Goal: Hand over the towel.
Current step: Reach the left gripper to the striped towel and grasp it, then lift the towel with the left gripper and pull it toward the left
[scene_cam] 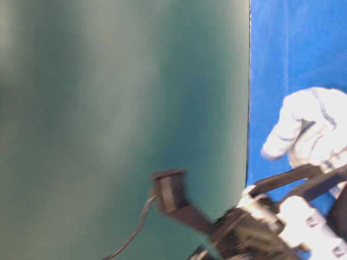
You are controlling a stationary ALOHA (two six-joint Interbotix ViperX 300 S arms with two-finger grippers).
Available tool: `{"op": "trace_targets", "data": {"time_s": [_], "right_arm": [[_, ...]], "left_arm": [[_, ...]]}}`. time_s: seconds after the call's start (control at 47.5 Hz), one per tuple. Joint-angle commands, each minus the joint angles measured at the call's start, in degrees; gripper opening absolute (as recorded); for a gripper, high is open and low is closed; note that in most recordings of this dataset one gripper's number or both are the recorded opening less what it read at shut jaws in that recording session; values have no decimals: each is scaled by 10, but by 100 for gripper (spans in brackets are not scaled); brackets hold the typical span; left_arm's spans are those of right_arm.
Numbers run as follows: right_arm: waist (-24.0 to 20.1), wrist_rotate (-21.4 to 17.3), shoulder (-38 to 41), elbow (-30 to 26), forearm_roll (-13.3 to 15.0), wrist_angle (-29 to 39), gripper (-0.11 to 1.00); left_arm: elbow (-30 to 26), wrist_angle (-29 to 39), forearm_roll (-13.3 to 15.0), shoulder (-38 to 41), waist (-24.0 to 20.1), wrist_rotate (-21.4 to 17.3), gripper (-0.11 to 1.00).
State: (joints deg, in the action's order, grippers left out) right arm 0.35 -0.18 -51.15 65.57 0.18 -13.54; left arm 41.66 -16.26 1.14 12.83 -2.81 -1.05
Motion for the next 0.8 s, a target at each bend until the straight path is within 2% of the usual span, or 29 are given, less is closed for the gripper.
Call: {"op": "trace_targets", "data": {"time_s": [0.0, 0.147, 0.232, 0.316, 0.442, 0.527, 0.779], "right_arm": [[0, 0, 5, -12, -1, -3, 0], [1, -1, 5, -12, -1, -2, 0], [0, -1, 5, -12, -1, -2, 0], [0, -1, 5, -13, -1, -2, 0], [0, 0, 5, -13, -1, -3, 0], [0, -1, 5, -13, -1, -3, 0], [0, 0, 5, -15, -1, -3, 0]], "left_arm": [[-14, -2, 1, 5, 0, 2, 93], [-10, 11, 1, 2, -1, 1, 92], [-11, 29, 1, -4, -1, 1, 85], [-11, 43, 1, -12, -1, 1, 65], [-10, 54, 1, -48, -1, 0, 28], [-7, 58, 1, -84, -1, 0, 10], [-7, 69, 1, -245, -4, 0, 8]]}}
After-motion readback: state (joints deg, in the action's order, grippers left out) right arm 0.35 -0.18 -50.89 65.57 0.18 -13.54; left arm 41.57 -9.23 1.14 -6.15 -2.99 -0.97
